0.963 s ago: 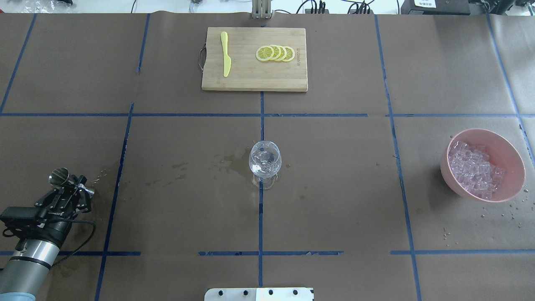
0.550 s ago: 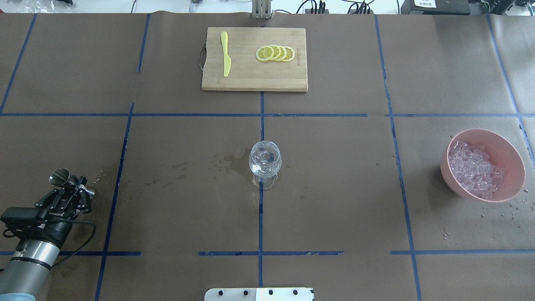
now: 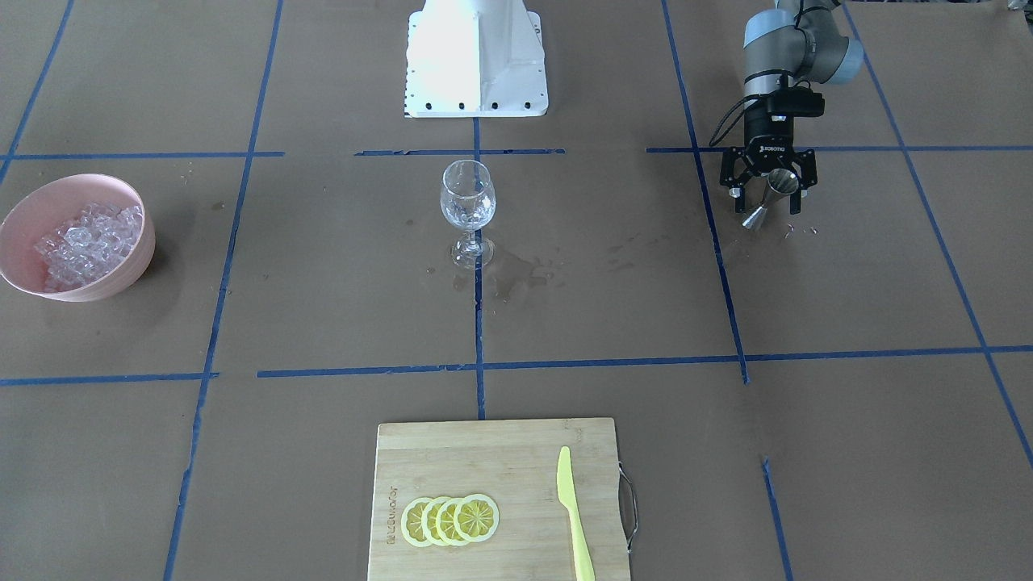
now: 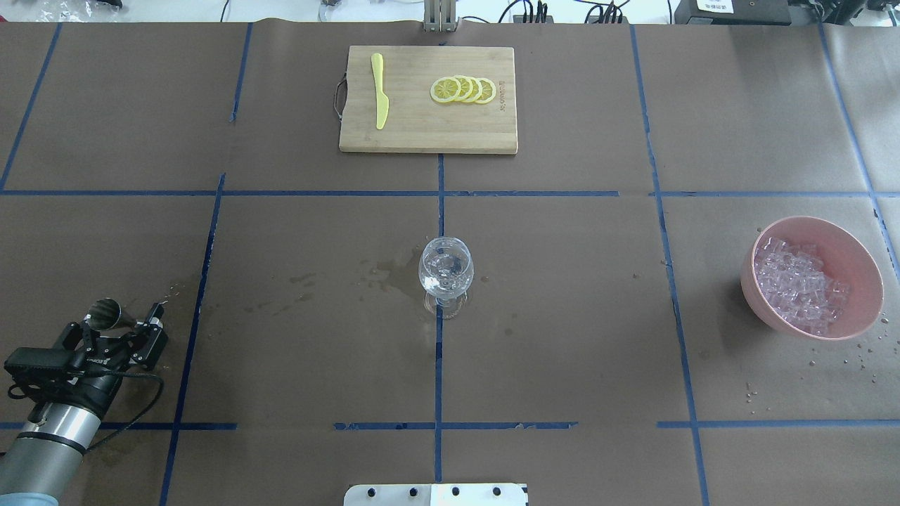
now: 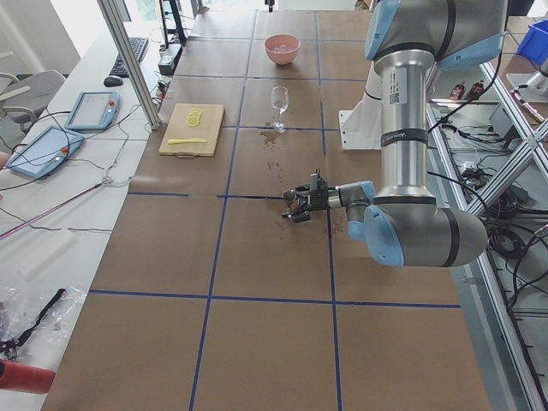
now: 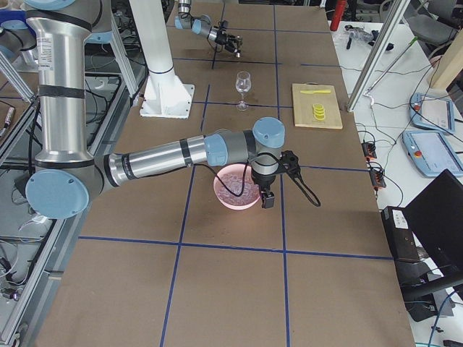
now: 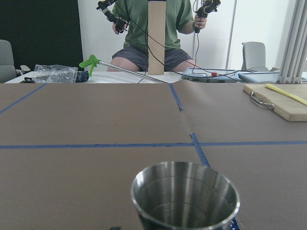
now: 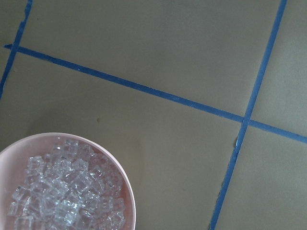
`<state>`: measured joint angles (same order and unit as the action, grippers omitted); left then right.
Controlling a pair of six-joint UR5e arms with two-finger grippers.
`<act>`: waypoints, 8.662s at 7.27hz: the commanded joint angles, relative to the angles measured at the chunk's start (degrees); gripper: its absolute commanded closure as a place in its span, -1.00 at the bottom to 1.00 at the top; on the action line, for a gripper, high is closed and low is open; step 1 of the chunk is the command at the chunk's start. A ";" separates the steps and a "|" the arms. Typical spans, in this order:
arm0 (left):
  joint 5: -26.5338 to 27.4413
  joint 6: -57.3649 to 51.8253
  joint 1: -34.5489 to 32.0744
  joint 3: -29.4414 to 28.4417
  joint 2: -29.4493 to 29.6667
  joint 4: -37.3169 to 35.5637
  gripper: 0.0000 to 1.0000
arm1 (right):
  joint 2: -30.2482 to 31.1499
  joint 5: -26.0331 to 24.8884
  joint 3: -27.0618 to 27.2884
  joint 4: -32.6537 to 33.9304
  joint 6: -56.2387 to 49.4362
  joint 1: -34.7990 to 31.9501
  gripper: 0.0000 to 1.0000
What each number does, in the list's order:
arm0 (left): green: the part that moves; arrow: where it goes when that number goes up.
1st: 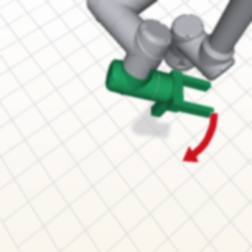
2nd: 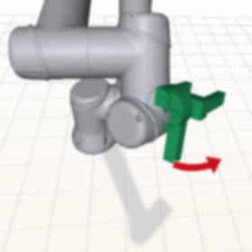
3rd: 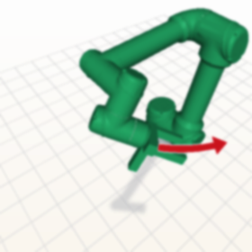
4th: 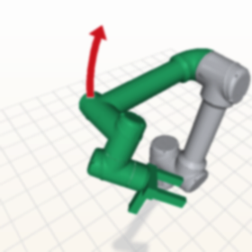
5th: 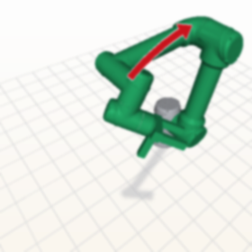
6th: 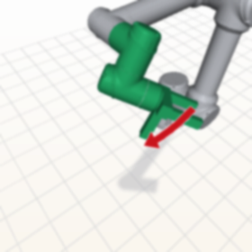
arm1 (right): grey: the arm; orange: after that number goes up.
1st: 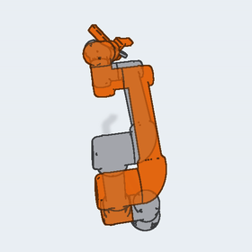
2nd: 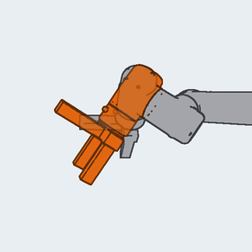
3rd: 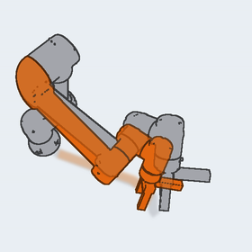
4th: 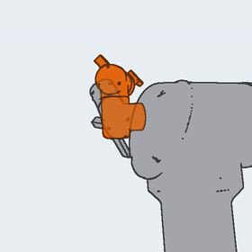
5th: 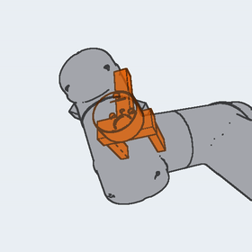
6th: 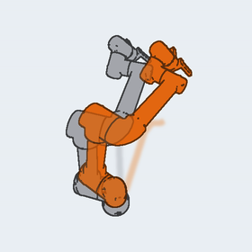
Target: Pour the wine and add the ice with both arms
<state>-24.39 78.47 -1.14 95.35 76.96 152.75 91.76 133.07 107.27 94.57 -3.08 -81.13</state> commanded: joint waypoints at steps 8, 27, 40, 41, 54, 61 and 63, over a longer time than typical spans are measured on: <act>-29.27 -21.21 -1.75 12.14 -14.46 4.57 -1.00 | 0.35 1.67 0.21 -0.09 0.61 0.00 -1.00; -117.02 -60.72 -78.92 6.69 -4.80 -15.38 -1.00 | 5.71 -5.98 -1.98 -25.23 38.94 26.19 -0.47; -107.97 -69.37 -78.22 4.76 -2.45 -22.87 -1.00 | -9.37 -7.26 14.01 -19.25 72.19 27.56 1.00; -107.97 -74.20 -79.53 5.37 0.79 -32.25 -1.00 | -12.97 -10.78 14.02 -18.90 76.94 31.60 1.00; -110.08 -85.50 -86.84 9.77 6.45 -56.43 -1.00 | -40.52 -32.43 5.58 -5.71 97.21 51.86 -1.00; -110.08 -85.15 -86.31 9.86 6.54 -54.85 -1.00 | -17.61 -15.04 11.82 -5.11 66.09 29.92 -1.00; -110.08 -85.33 -85.78 9.59 6.45 -53.61 -1.00 | -13.29 -14.59 11.73 0.84 50.26 23.85 -1.00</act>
<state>-134.52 -6.72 -87.30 105.05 83.48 98.60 75.37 118.04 118.90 91.76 57.45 -53.19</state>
